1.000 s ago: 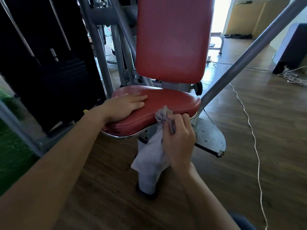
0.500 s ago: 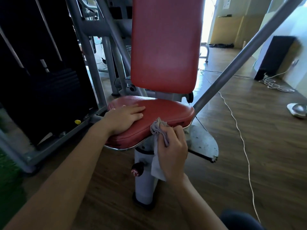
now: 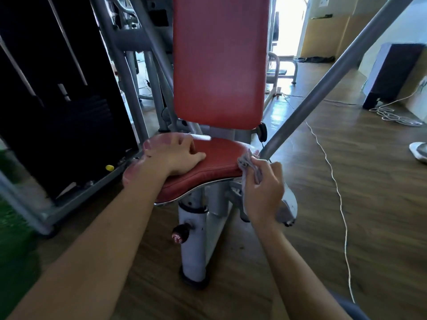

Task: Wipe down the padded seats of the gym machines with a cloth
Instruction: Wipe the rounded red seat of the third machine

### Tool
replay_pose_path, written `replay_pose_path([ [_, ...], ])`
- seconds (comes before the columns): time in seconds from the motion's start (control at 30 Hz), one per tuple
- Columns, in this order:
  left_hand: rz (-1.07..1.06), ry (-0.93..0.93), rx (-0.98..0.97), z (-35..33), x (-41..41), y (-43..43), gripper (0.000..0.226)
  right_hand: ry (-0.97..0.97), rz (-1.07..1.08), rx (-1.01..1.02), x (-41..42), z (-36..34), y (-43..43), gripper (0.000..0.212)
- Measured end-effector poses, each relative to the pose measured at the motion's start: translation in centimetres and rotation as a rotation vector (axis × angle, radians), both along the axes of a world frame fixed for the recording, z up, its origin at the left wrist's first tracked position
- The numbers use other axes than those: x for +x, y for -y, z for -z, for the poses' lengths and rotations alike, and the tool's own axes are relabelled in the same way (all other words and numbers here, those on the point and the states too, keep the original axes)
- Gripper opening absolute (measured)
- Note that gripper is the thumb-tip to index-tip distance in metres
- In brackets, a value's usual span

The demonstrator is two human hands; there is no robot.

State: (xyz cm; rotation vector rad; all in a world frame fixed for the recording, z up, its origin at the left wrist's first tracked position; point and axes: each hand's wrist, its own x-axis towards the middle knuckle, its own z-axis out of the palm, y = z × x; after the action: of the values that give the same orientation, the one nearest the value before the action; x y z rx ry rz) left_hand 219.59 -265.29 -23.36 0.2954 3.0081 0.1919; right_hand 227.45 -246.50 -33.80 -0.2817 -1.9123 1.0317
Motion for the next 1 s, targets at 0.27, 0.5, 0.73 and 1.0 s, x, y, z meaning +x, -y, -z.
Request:
replay_pose_path([
  [0.27, 0.006, 0.106, 0.025, 0.7, -1.0, 1.5, 0.073, -0.098, -0.074, 0.118, 0.2, 2.1, 1.3, 0.009],
  [0.5, -0.011, 0.066, -0.005, 0.8, -1.1, 1.4, 0.054, -0.112, -0.036, -0.126, -0.8, 2.8, 0.1, 0.004],
  [0.73, -0.021, 0.051, -0.006, 0.8, -1.3, 1.6, 0.054, -0.154, -0.166, 0.0, -0.1, 3.1, 2.2, 0.005],
  [1.0, -0.004, 0.062, 0.002, 0.8, -1.2, 1.6, 0.054, -0.146, -0.144, -0.148, 0.0, 2.6, 2.7, 0.008],
])
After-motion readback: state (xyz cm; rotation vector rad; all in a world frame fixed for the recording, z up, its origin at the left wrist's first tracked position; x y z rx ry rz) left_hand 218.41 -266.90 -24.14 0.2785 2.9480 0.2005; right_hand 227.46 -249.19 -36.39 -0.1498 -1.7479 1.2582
